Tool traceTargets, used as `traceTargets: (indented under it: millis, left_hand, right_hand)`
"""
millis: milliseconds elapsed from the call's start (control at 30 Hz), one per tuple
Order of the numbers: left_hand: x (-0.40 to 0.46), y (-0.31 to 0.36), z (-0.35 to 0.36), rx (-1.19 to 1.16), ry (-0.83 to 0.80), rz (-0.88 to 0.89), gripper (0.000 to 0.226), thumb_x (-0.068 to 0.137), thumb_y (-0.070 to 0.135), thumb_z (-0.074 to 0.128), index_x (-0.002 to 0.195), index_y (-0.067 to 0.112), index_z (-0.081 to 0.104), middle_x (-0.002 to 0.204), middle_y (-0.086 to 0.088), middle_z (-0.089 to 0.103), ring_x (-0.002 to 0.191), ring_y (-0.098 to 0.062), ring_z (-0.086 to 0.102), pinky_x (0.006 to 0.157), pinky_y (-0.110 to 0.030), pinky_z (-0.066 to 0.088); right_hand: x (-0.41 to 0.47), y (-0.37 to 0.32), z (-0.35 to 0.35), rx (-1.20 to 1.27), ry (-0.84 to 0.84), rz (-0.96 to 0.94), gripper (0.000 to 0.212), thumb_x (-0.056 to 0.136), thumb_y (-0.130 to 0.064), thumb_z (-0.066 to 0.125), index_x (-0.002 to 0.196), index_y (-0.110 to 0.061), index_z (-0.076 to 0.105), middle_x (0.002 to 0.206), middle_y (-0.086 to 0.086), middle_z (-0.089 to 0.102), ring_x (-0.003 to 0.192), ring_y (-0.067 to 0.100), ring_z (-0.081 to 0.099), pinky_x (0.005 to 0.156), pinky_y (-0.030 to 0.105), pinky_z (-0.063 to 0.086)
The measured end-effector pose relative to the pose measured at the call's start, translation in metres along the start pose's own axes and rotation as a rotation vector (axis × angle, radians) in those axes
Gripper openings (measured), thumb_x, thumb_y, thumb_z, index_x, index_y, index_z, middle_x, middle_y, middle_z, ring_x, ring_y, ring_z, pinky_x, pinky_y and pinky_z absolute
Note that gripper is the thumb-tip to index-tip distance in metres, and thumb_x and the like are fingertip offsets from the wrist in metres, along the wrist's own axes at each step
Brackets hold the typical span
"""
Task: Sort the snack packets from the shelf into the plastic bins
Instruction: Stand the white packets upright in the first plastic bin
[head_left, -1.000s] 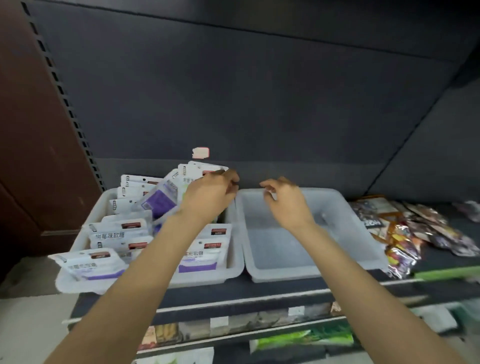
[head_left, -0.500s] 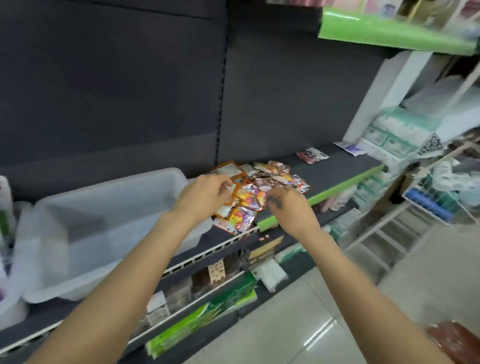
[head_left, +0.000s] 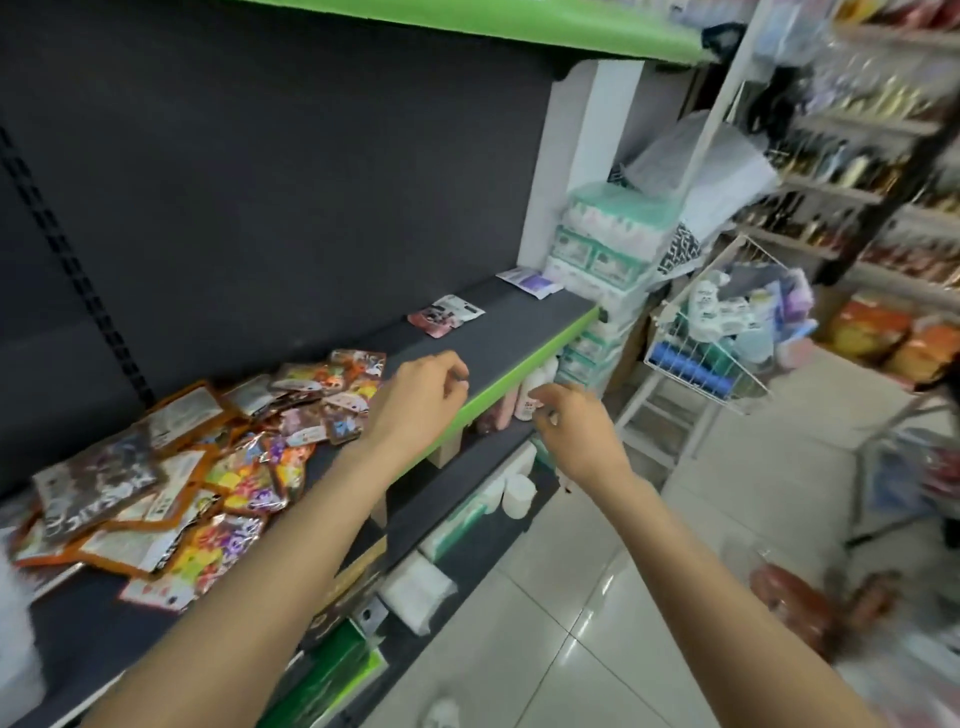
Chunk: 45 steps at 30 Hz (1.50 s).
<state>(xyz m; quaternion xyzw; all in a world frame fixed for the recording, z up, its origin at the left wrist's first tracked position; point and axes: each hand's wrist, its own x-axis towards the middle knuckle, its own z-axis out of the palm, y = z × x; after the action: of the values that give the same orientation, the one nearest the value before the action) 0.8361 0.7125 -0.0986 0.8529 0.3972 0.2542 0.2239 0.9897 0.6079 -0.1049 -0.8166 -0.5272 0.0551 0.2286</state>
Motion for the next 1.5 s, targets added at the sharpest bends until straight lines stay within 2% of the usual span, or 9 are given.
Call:
traceTargets:
  millis: [300, 467, 600, 800, 933, 1067, 1267, 1367, 1500]
  left_hand:
    - [0.190, 0.021, 0.081, -0.001, -0.104, 0.007, 0.022, 0.093, 0.023, 0.051, 0.114, 0.020, 0.058, 0.087, 0.008, 0.057, 0.093, -0.020, 0.060, 0.073, -0.029, 0.043]
    - [0.269, 0.012, 0.118, 0.018, -0.145, -0.077, 0.020, 0.092, 0.023, 0.052, 0.111, 0.021, 0.059, 0.085, 0.008, 0.058, 0.093, -0.021, 0.061, 0.080, -0.033, 0.049]
    - [0.324, 0.001, 0.150, 0.032, -0.149, -0.173, 0.019, 0.093, 0.024, 0.051, 0.111, 0.023, 0.057, 0.090, 0.009, 0.059, 0.094, -0.017, 0.060, 0.078, -0.033, 0.050]
    - [0.393, -0.024, 0.194, 0.071, -0.125, -0.261, 0.025, 0.093, 0.020, 0.053, 0.118, 0.018, 0.058, 0.110, -0.001, 0.064, 0.101, -0.020, 0.060, 0.087, -0.038, 0.050]
    - [0.411, -0.045, 0.222, 0.105, -0.067, -0.389, 0.037, 0.093, 0.015, 0.053, 0.130, 0.014, 0.053, 0.125, -0.007, 0.058, 0.109, -0.022, 0.057, 0.092, -0.030, 0.045]
    - [0.417, -0.075, 0.245, 0.163, -0.076, -0.554, 0.049, 0.092, 0.016, 0.054, 0.140, 0.013, 0.042, 0.140, -0.011, 0.046, 0.127, -0.026, 0.044, 0.105, -0.034, 0.037]
    - [0.414, -0.102, 0.263, 0.256, -0.238, -0.806, 0.074, 0.096, 0.039, 0.046, 0.151, 0.027, -0.002, 0.159, -0.005, -0.009, 0.146, -0.026, -0.006, 0.119, -0.042, 0.004]
    - [0.409, -0.102, 0.271, 0.332, -0.285, -0.821, 0.070, 0.096, 0.045, 0.042, 0.152, 0.026, 0.004, 0.159, -0.005, -0.009, 0.146, -0.026, -0.008, 0.118, -0.042, 0.004]
    - [0.413, -0.089, 0.282, 0.345, -0.323, -0.655, 0.063, 0.096, 0.044, 0.044, 0.151, 0.028, 0.017, 0.160, -0.002, 0.001, 0.146, -0.024, 0.002, 0.119, -0.040, 0.010]
  right_hand:
    - [0.177, 0.093, -0.008, -0.043, -0.080, 0.047, 0.035, 0.093, -0.012, 0.049, 0.126, -0.014, 0.058, 0.125, 0.011, 0.054, 0.119, 0.029, 0.049, 0.100, 0.040, 0.041]
    - [0.268, 0.129, 0.001, -0.053, -0.119, 0.038, 0.024, 0.089, -0.012, 0.050, 0.110, -0.007, 0.062, 0.111, 0.013, 0.057, 0.106, 0.032, 0.054, 0.088, 0.043, 0.047]
    - [0.343, 0.158, 0.016, -0.037, -0.182, -0.026, 0.018, 0.086, -0.007, 0.047, 0.098, -0.004, 0.061, 0.101, 0.014, 0.057, 0.101, 0.033, 0.051, 0.080, 0.045, 0.048]
    - [0.454, 0.199, 0.039, -0.032, -0.267, -0.140, 0.026, 0.091, -0.010, 0.047, 0.112, -0.008, 0.063, 0.111, 0.017, 0.054, 0.106, 0.036, 0.052, 0.085, 0.039, 0.045]
    - [0.507, 0.220, 0.058, -0.005, -0.360, -0.215, 0.038, 0.094, -0.013, 0.050, 0.132, -0.011, 0.052, 0.133, 0.014, 0.046, 0.123, 0.030, 0.043, 0.095, 0.037, 0.042]
    - [0.541, 0.234, 0.081, -0.030, -0.436, -0.236, 0.048, 0.095, -0.015, 0.049, 0.142, -0.012, 0.038, 0.143, 0.013, 0.035, 0.133, 0.028, 0.032, 0.101, 0.037, 0.038]
    - [0.557, 0.258, 0.126, -0.109, -0.569, -0.174, 0.071, 0.096, -0.029, 0.049, 0.152, -0.015, 0.007, 0.159, 0.012, -0.002, 0.147, 0.024, -0.005, 0.116, 0.038, 0.014]
    - [0.557, 0.267, 0.139, -0.188, -0.595, -0.180, 0.072, 0.097, -0.039, 0.044, 0.151, -0.012, 0.005, 0.159, 0.012, 0.001, 0.147, 0.024, -0.002, 0.118, 0.038, 0.004]
    - [0.547, 0.268, 0.139, -0.253, -0.583, -0.293, 0.063, 0.097, -0.043, 0.041, 0.149, -0.012, 0.022, 0.158, 0.007, 0.015, 0.145, 0.022, 0.017, 0.118, 0.037, 0.013]
